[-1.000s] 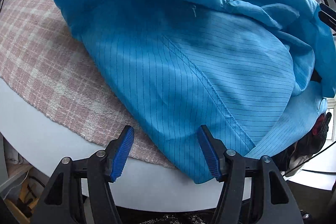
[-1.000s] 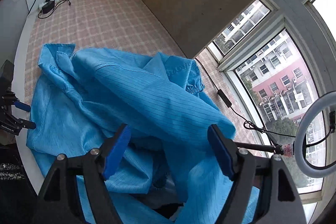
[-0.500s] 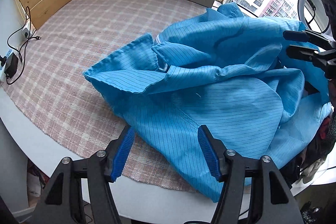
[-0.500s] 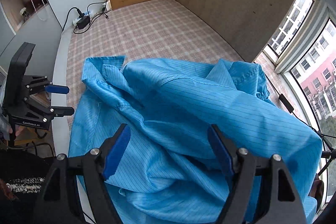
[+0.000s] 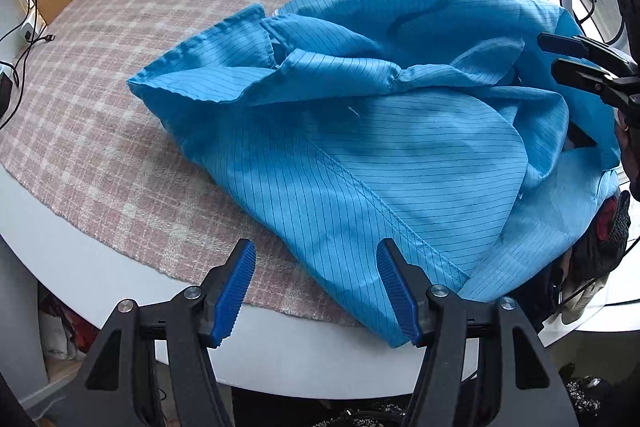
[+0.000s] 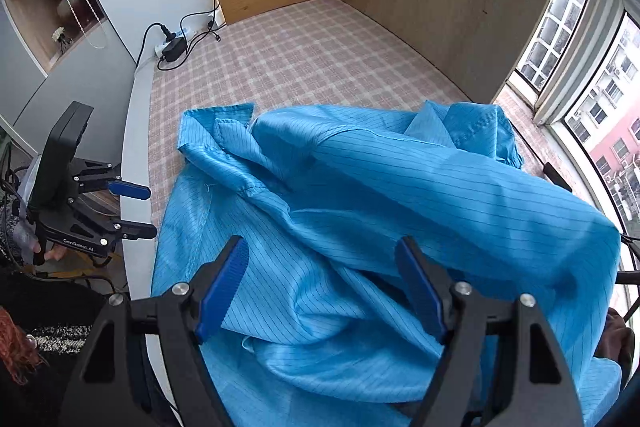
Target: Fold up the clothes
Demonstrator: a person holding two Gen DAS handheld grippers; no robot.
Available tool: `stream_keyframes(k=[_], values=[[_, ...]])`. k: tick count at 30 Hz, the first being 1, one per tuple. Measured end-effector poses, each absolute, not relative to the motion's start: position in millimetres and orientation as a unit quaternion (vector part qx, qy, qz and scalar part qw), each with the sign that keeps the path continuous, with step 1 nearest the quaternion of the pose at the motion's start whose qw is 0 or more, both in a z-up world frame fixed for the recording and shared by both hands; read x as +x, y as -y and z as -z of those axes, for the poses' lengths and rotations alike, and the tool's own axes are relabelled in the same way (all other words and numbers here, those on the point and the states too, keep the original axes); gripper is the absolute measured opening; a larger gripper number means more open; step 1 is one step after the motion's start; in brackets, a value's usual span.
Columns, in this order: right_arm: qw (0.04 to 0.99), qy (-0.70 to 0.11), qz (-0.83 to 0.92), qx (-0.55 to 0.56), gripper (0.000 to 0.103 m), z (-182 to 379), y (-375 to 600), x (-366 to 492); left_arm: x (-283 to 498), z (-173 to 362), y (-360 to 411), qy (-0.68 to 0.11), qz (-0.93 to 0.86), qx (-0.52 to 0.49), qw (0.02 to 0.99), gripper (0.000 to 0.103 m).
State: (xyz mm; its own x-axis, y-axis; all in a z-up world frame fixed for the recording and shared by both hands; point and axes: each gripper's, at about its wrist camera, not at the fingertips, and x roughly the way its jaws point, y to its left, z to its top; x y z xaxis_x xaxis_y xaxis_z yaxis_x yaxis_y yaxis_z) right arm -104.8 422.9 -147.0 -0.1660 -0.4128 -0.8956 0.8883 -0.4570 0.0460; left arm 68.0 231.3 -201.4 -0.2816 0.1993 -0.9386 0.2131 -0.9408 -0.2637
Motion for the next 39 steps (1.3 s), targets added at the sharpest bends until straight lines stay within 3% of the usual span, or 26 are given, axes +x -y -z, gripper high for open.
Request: stream_keyframes(k=[8,10,11,12,14,19,25,26,27,28,29,34,39], values=[[0.446,-0.390,0.669,0.449,0.075,203,-390,-105,50,234,-250,-0.216,0.751,0.624,-0.011,0.061],[0.439,-0.413,0.664,0.442,0.075,213,-384,-110,47,236,-250,-0.226,0.752,0.619,-0.014,0.056],[0.435,-0.423,0.664,0.438,0.075,217,-382,-113,45,236,-250,-0.231,0.754,0.615,-0.016,0.043],[0.432,-0.427,0.664,0.436,0.075,219,-380,-117,44,236,-250,-0.235,0.756,0.610,-0.018,0.020],[0.435,-0.417,0.662,0.445,0.075,214,-381,-121,45,230,-249,-0.237,0.767,0.596,-0.023,0.002],[0.480,-0.464,0.637,0.386,0.075,190,-381,-97,58,221,-240,-0.255,0.774,0.579,-0.026,0.002],[0.448,-0.551,0.576,0.405,0.075,254,-334,-101,64,213,-236,-0.255,0.780,0.570,-0.021,0.001],[0.445,-0.551,0.567,0.421,0.072,264,-331,-105,66,210,-234,-0.257,0.783,0.565,-0.020,0.001],[0.444,-0.540,0.567,0.435,0.047,267,-330,-109,68,206,-231,-0.260,0.786,0.560,-0.019,0.001],[0.450,-0.516,0.574,0.449,0.008,260,-332,-114,70,203,-229,-0.262,0.789,0.555,-0.018,0.001],[0.456,-0.489,0.583,0.462,0.004,252,-334,-120,72,199,-223,-0.266,0.793,0.548,-0.015,0.001],[0.464,-0.382,0.699,0.388,0.004,140,-365,-132,76,152,-174,-0.276,0.823,0.495,0.018,0.000],[0.467,-0.288,0.782,0.294,0.004,21,-394,-117,83,62,-107,-0.226,0.879,0.420,0.026,0.000]])
